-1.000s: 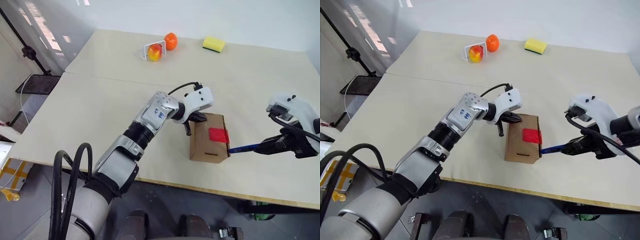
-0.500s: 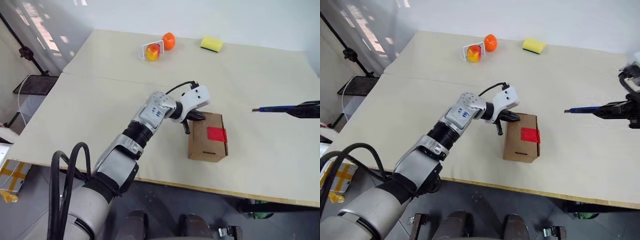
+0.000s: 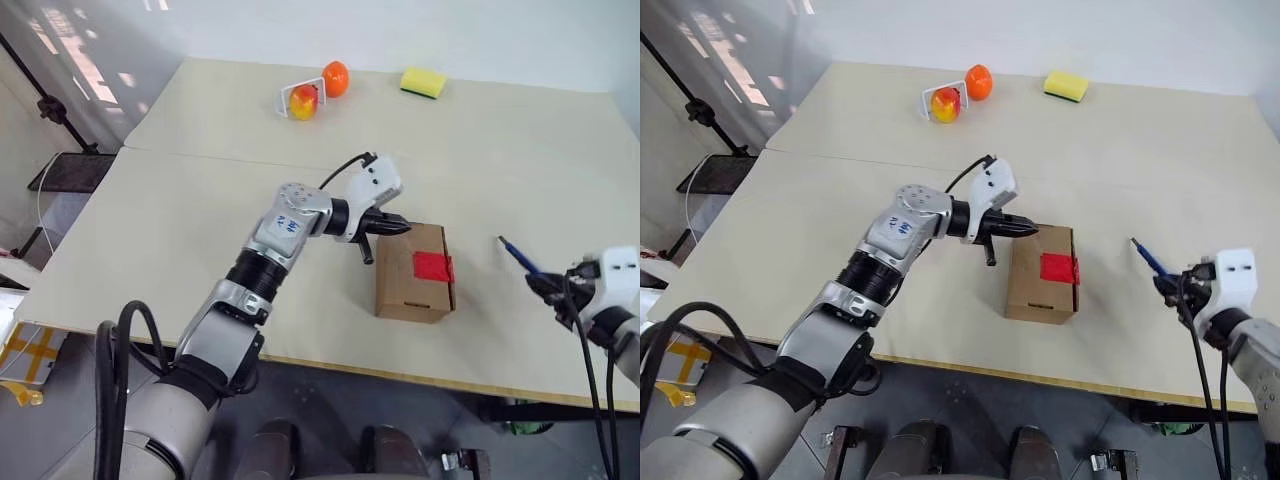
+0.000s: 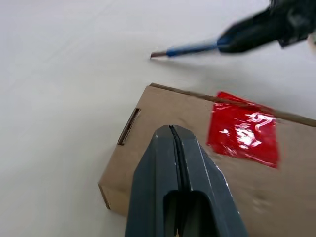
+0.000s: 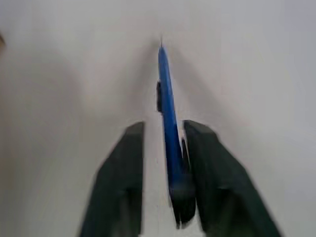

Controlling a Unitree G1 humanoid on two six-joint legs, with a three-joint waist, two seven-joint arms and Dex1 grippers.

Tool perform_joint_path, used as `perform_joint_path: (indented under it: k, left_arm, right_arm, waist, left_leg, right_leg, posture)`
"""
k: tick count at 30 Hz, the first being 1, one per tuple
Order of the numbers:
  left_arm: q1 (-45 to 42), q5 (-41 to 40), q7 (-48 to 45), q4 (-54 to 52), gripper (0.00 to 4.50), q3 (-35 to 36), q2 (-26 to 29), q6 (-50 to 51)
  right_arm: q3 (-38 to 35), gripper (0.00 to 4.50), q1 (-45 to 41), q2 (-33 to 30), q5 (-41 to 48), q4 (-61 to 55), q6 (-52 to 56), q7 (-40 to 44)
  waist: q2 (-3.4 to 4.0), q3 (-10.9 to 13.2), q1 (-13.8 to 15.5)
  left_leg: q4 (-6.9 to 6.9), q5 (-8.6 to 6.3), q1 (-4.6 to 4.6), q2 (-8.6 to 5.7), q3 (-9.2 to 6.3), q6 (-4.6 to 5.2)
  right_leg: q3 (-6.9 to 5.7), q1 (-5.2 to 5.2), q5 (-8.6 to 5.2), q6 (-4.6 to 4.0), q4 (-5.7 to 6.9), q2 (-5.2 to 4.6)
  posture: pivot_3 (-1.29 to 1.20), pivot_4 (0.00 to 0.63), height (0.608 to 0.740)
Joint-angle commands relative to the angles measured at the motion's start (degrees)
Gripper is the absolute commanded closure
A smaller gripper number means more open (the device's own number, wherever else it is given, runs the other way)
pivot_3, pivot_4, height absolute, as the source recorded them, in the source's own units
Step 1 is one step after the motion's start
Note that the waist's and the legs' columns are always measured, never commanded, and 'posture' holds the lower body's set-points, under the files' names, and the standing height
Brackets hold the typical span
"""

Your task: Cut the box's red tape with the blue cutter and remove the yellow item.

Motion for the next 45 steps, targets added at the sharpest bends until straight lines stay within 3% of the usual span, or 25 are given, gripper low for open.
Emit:
perform_joint_path:
  k: [1,6,9,11,14,19,22,25,29,45]
  left_arm:
    - [2.14,-3.17,-3.49,-8.61,4.50,0.05,2.89,6.53]
    - [6.16,-4.72,-5.21,-15.70,4.50,-0.57,7.92,12.91]
    - [7.56,-4.92,-3.47,-16.58,4.50,0.16,8.80,13.99]
    - [8.44,-4.75,-1.05,-15.79,4.50,1.25,8.33,12.94]
    - [9.97,-4.49,1.72,-14.46,4.50,1.67,7.12,10.70]
    - [12.61,-4.45,4.29,-12.70,4.50,1.25,4.59,6.96]
    - [13.28,-3.86,4.67,-11.88,4.50,0.45,4.04,5.03]
    - [13.26,-3.43,5.09,-10.28,4.50,-0.44,3.00,2.41]
    - [13.27,-3.59,5.27,-10.46,4.50,-0.47,2.80,2.34]
    - [17.62,-5.30,1.35,-24.11,4.50,-2.31,10.93,13.33]
  right_arm:
    - [-4.75,1.64,-0.34,-1.98,-0.33,-4.50,0.89,0.14]
    - [-6.18,0.04,-4.61,-7.69,-1.25,-7.06,3.60,1.23]
    - [-2.33,0.04,-12.44,-10.19,-1.55,-5.04,7.39,-0.05]
    - [4.44,0.04,-18.45,-11.21,-2.90,-2.01,10.73,1.02]
    - [13.73,0.65,-25.85,-10.55,-5.14,1.20,14.18,2.67]
    - [27.57,2.34,-35.69,-8.09,-11.45,9.24,13.35,8.22]
    - [31.05,3.37,-38.41,-7.80,-12.97,10.99,13.44,11.55]
    - [34.60,4.35,-39.00,-9.06,-11.34,4.88,17.69,16.79]
    - [34.50,4.44,-39.04,-8.33,-11.17,1.58,19.87,18.48]
    - [35.79,4.44,-39.14,-2.97,-11.61,-5.86,24.52,18.54]
  waist:
    - [0.01,0.00,0.00]
    - [0.02,-0.01,0.21]
    - [0.02,-0.01,0.08]
    - [0.01,0.00,0.14]
    - [0.00,0.00,0.10]
    - [0.00,0.00,0.30]
    - [0.00,0.00,0.31]
    - [0.00,0.00,0.19]
    - [0.00,0.00,0.18]
    - [0.00,0.00,0.02]
  left_leg:
    - [0.00,0.03,0.02,-0.01,-0.04,0.01]
    - [0.02,0.06,0.03,-0.02,-0.12,0.02]
    - [0.03,0.06,0.06,-0.01,-0.15,0.02]
    - [0.03,0.07,0.06,0.03,-0.19,0.00]
    - [0.04,0.07,0.07,0.01,-0.19,0.00]
    - [0.02,0.07,-0.04,-0.10,-0.14,0.01]
    - [0.03,0.07,-0.13,-0.15,-0.13,0.01]
    - [0.00,0.06,-0.13,-0.15,-0.11,0.01]
    - [0.03,0.07,-0.13,-0.14,-0.13,0.01]
    - [0.06,0.07,-0.10,-0.12,-0.33,0.00]
  right_leg:
    - [0.04,0.00,0.00,0.00,0.00,0.00]
    - [0.07,0.01,0.00,0.00,0.03,-0.01]
    - [0.14,0.00,0.00,0.00,0.03,-0.01]
    - [0.10,0.01,0.00,0.00,0.03,0.01]
    - [0.08,0.05,0.00,0.00,0.01,0.00]
    - [0.04,-0.03,0.00,0.00,0.03,-0.06]
    - [-0.03,-0.08,0.00,0.00,0.05,-0.08]
    - [-0.05,-0.08,0.00,0.00,0.04,-0.08]
    - [-0.05,-0.08,0.00,0.00,0.04,-0.07]
    - [0.02,-0.11,0.00,0.00,0.10,-0.06]
  posture:
    - [0.00,0.150,0.740]
    - [0.00,0.150,0.740]
    - [0.00,0.150,0.740]
    - [0.00,0.150,0.740]
    - [0.00,0.150,0.740]
    - [0.00,0.150,0.740]
    - [0.00,0.150,0.740]
    - [0.00,0.150,0.740]
    - [0.00,0.150,0.740]
    - [0.00,0.150,0.740]
